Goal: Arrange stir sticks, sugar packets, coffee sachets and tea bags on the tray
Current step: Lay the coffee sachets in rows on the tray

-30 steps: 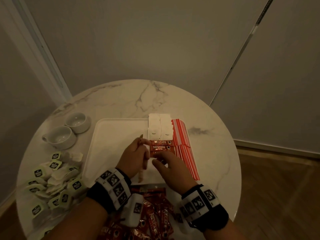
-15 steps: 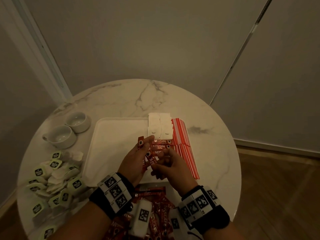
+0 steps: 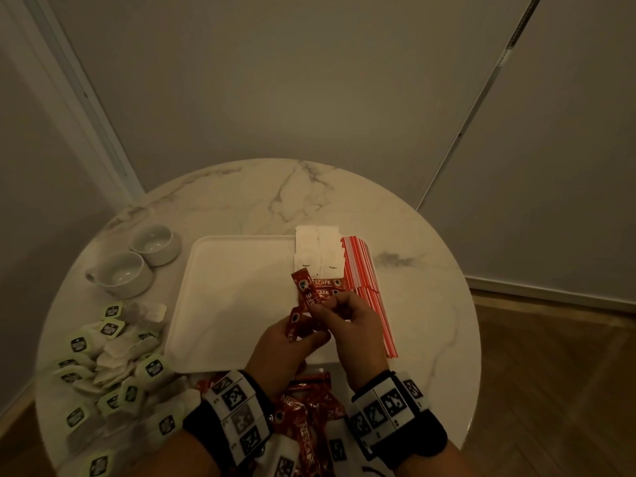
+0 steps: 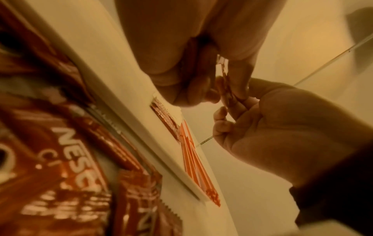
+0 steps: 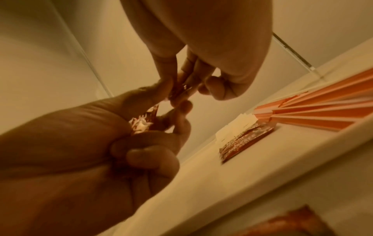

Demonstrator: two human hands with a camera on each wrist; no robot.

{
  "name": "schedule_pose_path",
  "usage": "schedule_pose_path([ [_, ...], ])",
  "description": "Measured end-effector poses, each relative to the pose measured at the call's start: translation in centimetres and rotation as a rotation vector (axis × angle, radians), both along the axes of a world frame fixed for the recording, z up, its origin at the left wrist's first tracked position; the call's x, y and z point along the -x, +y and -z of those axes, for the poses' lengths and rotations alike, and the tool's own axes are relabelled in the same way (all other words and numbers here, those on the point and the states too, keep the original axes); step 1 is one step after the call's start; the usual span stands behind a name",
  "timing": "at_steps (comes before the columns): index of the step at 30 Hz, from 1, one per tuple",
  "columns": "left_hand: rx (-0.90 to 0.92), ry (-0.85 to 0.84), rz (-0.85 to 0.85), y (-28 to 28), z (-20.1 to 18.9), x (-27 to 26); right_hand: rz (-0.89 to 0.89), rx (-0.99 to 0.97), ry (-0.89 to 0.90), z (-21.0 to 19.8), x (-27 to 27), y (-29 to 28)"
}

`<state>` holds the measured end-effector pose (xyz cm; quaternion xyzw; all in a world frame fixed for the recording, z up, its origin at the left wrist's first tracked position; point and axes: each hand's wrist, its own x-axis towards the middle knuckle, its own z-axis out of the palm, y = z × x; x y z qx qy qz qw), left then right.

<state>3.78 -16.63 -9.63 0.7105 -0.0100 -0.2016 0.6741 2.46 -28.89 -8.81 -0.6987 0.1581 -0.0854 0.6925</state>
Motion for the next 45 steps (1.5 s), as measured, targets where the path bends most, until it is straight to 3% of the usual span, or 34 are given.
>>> schedule_pose_path([
  [4,-0.018,0.048,-0.034,0.5,-0.2,-0.4,-0.039,0.017,0.016,0.4,0.4,0.3],
  [8,-0.283,0.016,0.349,1.9,-0.8,-2.1,-0.049,-0.104,-0.001,-0.1,0.0,-0.5],
  [10,-0.358,0.081,0.381,2.5,-0.8,-2.9,-0.044,-0.116,-0.006,-0.3,-0.1,-1.4],
  [14,-0.231,0.274,0.274,3.5,-0.5,-4.2,-0.014,-0.016,0.139,0.7,0.0,-2.7],
  [18,-0.391,0.303,0.279,2.6,0.0,-5.0,-0.001,0.305,0.246,2.8,0.2,-2.8],
  [23,-0.615,0.222,0.313,0.8,0.7,-5.6,-0.180,0.982,0.167,2.9,1.7,-1.2],
  [25,-0.645,0.205,0.309,0.5,1.1,-5.8,-0.318,1.131,0.182,2.6,2.2,-0.6],
  [28,-0.737,0.122,0.342,0.4,1.7,-6.0,-0.422,1.201,0.242,2.7,2.3,-0.1],
  [32,-0.915,-0.159,0.274,0.9,1.2,-5.5,-0.459,1.237,0.311,3.1,1.9,-0.1],
  [36,-0.883,-0.414,0.355,1.3,1.0,-3.7,-0.470,1.255,0.344,3.3,1.5,-0.3],
  [41,-0.945,-0.527,0.495,0.6,2.0,-2.3,-0.444,1.256,0.324,3.3,1.1,-0.4],
  [45,-1.013,-0.515,0.538,-0.1,1.8,-2.4,-0.459,1.259,0.330,3.3,1.0,-0.5],
])
